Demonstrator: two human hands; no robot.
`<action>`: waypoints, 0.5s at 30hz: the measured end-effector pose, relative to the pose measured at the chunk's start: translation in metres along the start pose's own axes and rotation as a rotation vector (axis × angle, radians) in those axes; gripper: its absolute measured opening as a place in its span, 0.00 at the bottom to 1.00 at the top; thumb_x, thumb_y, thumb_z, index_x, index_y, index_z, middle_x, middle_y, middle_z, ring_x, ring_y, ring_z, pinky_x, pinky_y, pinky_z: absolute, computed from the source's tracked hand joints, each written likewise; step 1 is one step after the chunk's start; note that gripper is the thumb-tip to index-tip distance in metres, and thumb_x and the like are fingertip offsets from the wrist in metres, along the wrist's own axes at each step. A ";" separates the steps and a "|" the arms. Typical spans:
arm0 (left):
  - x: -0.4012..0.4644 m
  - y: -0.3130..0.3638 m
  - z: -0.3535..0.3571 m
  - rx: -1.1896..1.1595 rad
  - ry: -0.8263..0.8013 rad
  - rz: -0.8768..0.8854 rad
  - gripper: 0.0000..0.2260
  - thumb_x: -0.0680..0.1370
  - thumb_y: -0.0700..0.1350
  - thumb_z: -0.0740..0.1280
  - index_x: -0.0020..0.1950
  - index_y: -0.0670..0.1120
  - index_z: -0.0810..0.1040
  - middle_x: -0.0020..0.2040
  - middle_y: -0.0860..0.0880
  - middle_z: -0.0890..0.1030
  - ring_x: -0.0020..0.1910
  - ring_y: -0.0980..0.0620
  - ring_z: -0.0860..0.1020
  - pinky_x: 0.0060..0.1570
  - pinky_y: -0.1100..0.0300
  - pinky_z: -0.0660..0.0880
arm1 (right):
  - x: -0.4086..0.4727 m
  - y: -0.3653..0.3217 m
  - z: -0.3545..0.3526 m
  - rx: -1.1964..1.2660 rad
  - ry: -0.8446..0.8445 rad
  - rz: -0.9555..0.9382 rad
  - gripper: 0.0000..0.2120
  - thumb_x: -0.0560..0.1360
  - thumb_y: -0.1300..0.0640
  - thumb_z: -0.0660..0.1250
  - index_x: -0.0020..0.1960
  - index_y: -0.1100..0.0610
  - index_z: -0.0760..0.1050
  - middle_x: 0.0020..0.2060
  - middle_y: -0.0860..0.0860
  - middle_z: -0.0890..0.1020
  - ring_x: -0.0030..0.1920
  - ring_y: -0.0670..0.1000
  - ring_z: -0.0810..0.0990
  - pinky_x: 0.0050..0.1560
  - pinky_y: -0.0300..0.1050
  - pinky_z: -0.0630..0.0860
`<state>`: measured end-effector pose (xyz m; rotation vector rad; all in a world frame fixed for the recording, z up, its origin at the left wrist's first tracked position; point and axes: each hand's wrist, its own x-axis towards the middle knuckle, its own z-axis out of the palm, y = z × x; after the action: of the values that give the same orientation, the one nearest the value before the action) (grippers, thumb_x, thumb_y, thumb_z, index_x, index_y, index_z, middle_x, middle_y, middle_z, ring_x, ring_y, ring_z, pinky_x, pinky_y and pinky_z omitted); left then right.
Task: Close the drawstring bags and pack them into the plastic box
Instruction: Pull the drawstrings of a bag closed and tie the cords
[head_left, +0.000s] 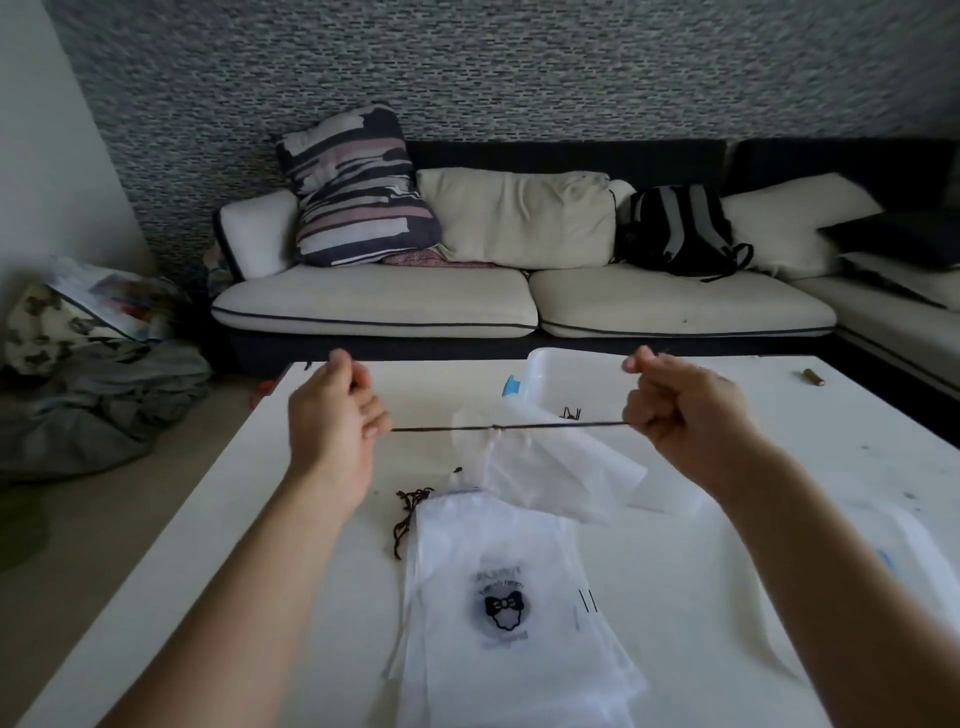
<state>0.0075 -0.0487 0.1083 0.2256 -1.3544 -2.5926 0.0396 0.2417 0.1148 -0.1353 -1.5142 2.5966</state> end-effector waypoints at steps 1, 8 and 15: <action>-0.004 -0.004 0.002 0.135 -0.039 0.066 0.17 0.86 0.48 0.56 0.37 0.46 0.70 0.24 0.55 0.64 0.21 0.57 0.58 0.21 0.65 0.56 | -0.001 0.003 0.001 -0.216 -0.004 -0.027 0.10 0.81 0.61 0.62 0.43 0.63 0.76 0.25 0.48 0.60 0.24 0.47 0.59 0.25 0.38 0.65; -0.016 -0.026 0.000 0.929 -0.277 0.092 0.18 0.79 0.46 0.68 0.64 0.51 0.63 0.35 0.50 0.68 0.32 0.52 0.68 0.37 0.56 0.68 | -0.013 0.031 0.008 -1.323 -0.387 -0.053 0.20 0.71 0.45 0.76 0.61 0.42 0.75 0.42 0.48 0.79 0.37 0.46 0.75 0.36 0.34 0.72; -0.027 -0.028 -0.004 1.521 -0.634 0.179 0.15 0.70 0.52 0.76 0.53 0.55 0.75 0.52 0.53 0.68 0.52 0.53 0.73 0.47 0.62 0.71 | -0.021 0.047 0.017 -1.481 -0.521 -0.009 0.07 0.72 0.47 0.76 0.45 0.50 0.85 0.43 0.43 0.80 0.42 0.39 0.78 0.44 0.32 0.75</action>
<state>0.0315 -0.0292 0.0845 -0.5235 -3.0336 -0.9577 0.0548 0.2013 0.0822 0.4294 -3.1678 0.9540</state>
